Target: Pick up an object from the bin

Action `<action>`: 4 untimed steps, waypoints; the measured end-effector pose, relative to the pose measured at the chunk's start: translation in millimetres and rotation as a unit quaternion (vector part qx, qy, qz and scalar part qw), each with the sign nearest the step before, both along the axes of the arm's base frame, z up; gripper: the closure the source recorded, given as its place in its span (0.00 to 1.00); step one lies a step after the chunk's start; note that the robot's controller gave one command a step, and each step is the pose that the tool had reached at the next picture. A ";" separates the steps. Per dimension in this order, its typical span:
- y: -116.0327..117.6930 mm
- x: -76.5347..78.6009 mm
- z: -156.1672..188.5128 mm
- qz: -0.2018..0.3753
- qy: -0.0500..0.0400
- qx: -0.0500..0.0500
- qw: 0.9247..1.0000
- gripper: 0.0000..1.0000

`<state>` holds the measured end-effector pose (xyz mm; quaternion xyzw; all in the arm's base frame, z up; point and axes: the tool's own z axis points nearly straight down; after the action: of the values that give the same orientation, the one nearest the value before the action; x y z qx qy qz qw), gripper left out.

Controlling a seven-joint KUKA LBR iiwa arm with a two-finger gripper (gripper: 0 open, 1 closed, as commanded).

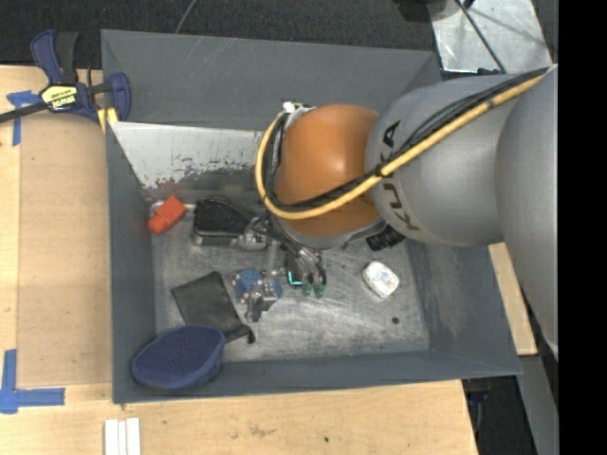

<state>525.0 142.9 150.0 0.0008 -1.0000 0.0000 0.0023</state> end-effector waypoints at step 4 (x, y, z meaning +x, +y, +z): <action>46.7 -28.2 -74.9 0.046 -0.006 0.001 0.999 0.00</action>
Offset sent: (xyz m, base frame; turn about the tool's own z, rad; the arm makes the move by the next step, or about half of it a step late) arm -0.0342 0.0478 -0.0800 -0.0918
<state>496.7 189.6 75.1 0.0464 -0.9989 -0.0013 -0.0035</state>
